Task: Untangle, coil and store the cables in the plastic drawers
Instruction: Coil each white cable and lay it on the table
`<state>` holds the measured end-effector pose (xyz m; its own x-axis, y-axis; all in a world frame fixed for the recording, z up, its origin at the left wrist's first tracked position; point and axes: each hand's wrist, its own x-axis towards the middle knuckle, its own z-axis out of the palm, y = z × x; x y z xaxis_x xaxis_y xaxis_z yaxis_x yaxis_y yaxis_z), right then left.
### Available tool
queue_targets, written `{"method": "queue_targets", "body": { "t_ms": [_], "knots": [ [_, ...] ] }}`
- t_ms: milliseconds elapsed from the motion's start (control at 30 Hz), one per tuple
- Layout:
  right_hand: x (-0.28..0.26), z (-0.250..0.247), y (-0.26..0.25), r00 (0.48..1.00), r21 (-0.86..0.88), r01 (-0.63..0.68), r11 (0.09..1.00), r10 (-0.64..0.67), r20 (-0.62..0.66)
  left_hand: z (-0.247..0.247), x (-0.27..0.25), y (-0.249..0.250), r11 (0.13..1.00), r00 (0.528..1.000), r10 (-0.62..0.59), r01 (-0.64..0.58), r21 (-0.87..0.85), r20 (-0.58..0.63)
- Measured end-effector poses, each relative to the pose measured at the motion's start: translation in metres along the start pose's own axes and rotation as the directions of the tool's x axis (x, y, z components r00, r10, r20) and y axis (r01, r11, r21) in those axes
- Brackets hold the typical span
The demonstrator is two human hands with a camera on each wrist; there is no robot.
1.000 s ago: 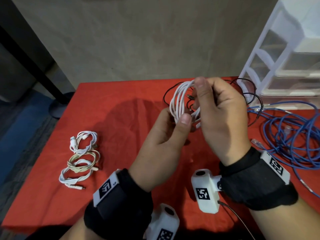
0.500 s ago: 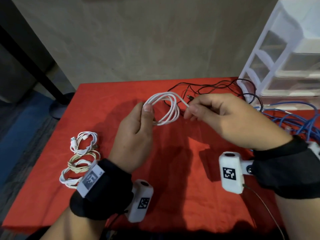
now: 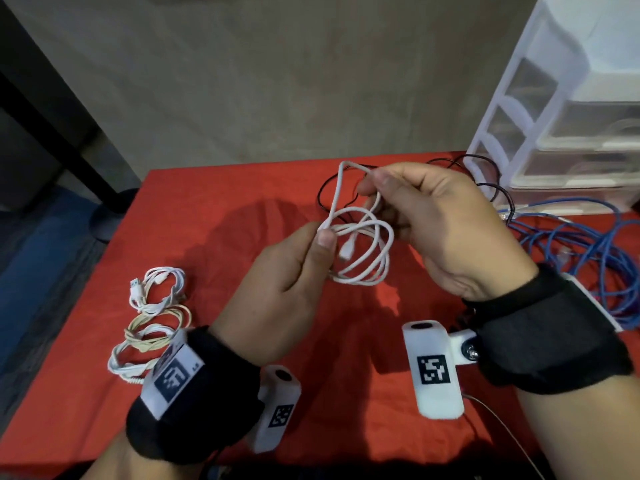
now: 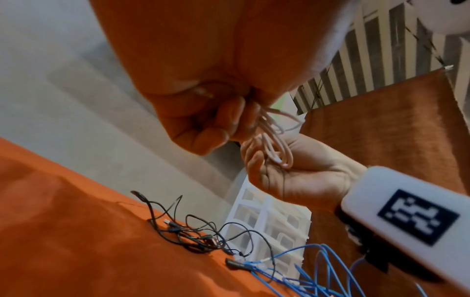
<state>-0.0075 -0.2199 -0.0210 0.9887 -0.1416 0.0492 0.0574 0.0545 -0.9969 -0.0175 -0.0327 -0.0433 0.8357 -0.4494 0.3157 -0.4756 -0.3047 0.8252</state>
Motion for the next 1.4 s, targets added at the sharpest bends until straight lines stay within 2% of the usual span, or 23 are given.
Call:
{"method": "queue_targets", "body": {
  "t_ms": [67, 200, 367, 500, 600, 700, 767, 833, 900, 967, 1000, 1067, 1100, 1133, 1233, 1267, 1300, 1333, 1367, 1400],
  "knots": [
    [0.0, -0.001, -0.002, 0.997, 0.073, -0.072, 0.995, 0.071, 0.008, 0.0, 0.0, -0.002, 0.998, 1.0, 0.008, -0.008, 0.059, -0.001],
    [-0.01, 0.009, -0.003, 0.955, 0.194, -0.275, 0.942, 0.244, 0.17, 0.002, 0.0, -0.005, 0.967, 0.995, 0.091, -0.081, 0.243, -0.028],
    [-0.015, 0.014, -0.004, 0.899, 0.158, -0.387, 0.908, 0.334, 0.282, -0.004, 0.003, -0.011, 0.892, 0.98, 0.161, -0.092, 0.443, -0.12],
    [-0.024, 0.015, -0.001, 0.909, 0.129, -0.201, 0.971, 0.136, 0.394, -0.007, 0.005, -0.012, 0.885, 0.979, 0.16, -0.086, 0.458, -0.126],
    [-0.023, 0.015, 0.008, 0.934, 0.068, -0.11, 0.992, 0.079, 0.349, -0.013, 0.006, -0.013, 0.887, 0.98, 0.158, -0.088, 0.453, -0.119],
    [-0.019, 0.014, 0.014, 0.962, -0.129, 0.023, 0.991, 0.013, 0.273, -0.014, 0.006, -0.014, 0.878, 0.984, 0.149, -0.084, 0.472, -0.102],
    [-0.015, 0.011, 0.017, 0.966, -0.19, 0.008, 0.982, 0.042, 0.255, -0.018, 0.006, -0.018, 0.876, 0.988, 0.124, -0.067, 0.477, -0.089],
    [-0.011, 0.001, 0.017, 0.975, -0.232, -0.04, 0.972, 0.089, 0.204, -0.027, 0.008, -0.024, 0.907, 0.988, 0.085, -0.023, 0.42, -0.129],
    [-0.005, -0.015, 0.016, 0.987, -0.329, -0.002, 0.944, 0.054, 0.15, -0.038, 0.01, -0.026, 0.937, 0.983, 0.054, 0.012, 0.35, -0.177],
    [0.0, -0.024, 0.017, 0.989, -0.431, 0.093, 0.897, -0.033, 0.144, -0.042, 0.013, -0.023, 0.953, 0.981, 0.038, 0.022, 0.301, -0.19],
    [0.002, -0.026, 0.02, 0.982, -0.541, 0.182, 0.821, -0.12, 0.148, -0.041, 0.014, -0.023, 0.963, 0.979, 0.027, 0.029, 0.267, -0.202],
    [0.004, -0.026, 0.028, 0.929, -0.801, 0.33, 0.499, -0.32, 0.184, -0.038, 0.015, -0.022, 0.983, 0.976, -0.001, 0.042, 0.181, -0.219],
    [0.004, -0.024, 0.029, 0.913, -0.866, 0.326, 0.379, -0.364, 0.185, -0.036, 0.014, -0.022, 0.99, 0.977, -0.022, 0.051, 0.132, -0.214],
    [0.004, -0.021, 0.03, 0.909, -0.876, 0.313, 0.367, -0.382, 0.165, -0.034, 0.013, -0.023, 0.995, 0.978, -0.043, 0.061, 0.082, -0.203],
    [0.004, -0.016, 0.033, 0.912, -0.81, 0.3, 0.504, -0.4, 0.089, -0.024, 0.011, -0.018, 0.997, 0.982, -0.068, 0.062, -0.037, -0.176],
    [0.004, -0.014, 0.033, 0.929, -0.75, 0.278, 0.601, -0.366, 0.051, -0.021, 0.011, -0.016, 0.998, 0.984, -0.053, 0.046, -0.046, -0.17],
    [0.003, -0.011, 0.029, 0.955, -0.623, 0.227, 0.748, -0.297, -0.009, -0.018, 0.01, -0.013, 0.999, 0.986, -0.028, 0.023, -0.032, -0.163],
    [0.003, -0.008, 0.025, 0.976, -0.413, 0.157, 0.897, -0.205, -0.073, -0.015, 0.009, -0.011, 1.0, 0.987, -0.002, 0.001, -0.003, -0.158],
    [0.001, -0.005, 0.018, 0.989, -0.165, 0.077, 0.983, -0.096, -0.111, -0.011, 0.008, -0.01, 1.0, 0.987, 0.017, -0.012, 0.029, -0.159],
    [-0.001, -0.002, 0.013, 0.994, 0.04, 0.005, 0.999, -0.001, -0.109, -0.007, 0.008, -0.009, 0.998, 0.985, 0.025, -0.016, 0.053, -0.171]
  ]
}}
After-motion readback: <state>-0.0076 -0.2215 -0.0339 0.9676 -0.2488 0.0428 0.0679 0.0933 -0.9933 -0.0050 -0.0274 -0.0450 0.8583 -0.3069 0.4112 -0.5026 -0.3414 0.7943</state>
